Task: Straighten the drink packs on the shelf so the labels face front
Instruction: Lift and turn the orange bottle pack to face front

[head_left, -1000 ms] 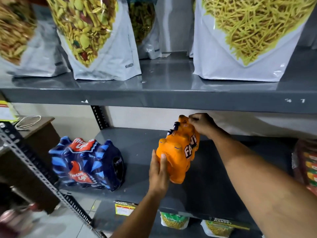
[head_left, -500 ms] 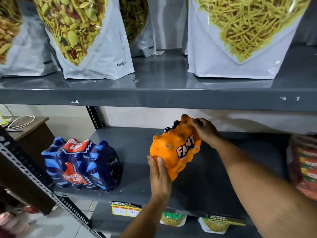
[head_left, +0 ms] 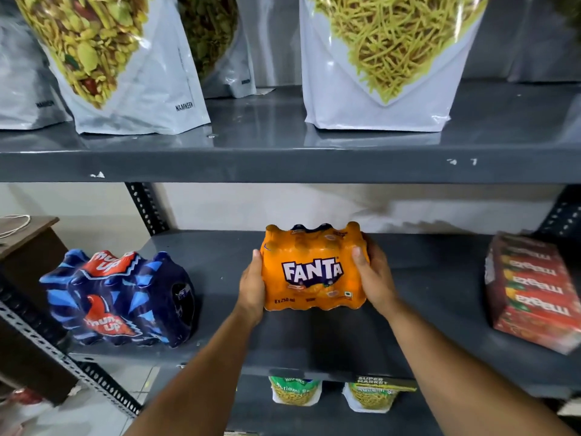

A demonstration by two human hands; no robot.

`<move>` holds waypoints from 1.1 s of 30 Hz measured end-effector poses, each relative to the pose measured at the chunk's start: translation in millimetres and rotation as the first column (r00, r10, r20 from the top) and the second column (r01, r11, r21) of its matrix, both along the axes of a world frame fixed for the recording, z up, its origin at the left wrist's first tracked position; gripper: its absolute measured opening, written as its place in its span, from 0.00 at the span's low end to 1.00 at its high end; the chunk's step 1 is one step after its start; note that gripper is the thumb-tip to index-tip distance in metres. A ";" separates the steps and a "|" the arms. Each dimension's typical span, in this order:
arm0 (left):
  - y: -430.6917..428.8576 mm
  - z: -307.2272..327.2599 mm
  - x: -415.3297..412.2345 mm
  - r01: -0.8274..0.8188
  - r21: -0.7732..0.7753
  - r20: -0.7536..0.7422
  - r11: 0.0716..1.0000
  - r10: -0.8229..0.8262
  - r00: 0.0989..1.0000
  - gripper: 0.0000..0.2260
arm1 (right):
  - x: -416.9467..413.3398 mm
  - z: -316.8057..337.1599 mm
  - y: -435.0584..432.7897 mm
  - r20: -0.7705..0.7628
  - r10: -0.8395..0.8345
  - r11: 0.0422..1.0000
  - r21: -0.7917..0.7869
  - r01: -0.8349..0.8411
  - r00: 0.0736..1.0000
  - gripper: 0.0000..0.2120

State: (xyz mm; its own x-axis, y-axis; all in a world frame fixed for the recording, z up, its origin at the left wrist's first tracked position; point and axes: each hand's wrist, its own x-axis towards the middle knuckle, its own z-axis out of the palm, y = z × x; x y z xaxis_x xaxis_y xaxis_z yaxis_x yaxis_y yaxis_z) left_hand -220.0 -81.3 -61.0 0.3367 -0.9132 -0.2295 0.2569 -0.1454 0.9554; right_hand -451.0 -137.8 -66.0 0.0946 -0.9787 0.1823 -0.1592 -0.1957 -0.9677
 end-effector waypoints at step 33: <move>82.8 -12.1 -34.7 -0.090 0.011 0.064 0.996 0.089 0.994 0.23 | -25.3 -16.7 91.5 0.289 0.018 0.993 0.105 -0.050 0.957 0.40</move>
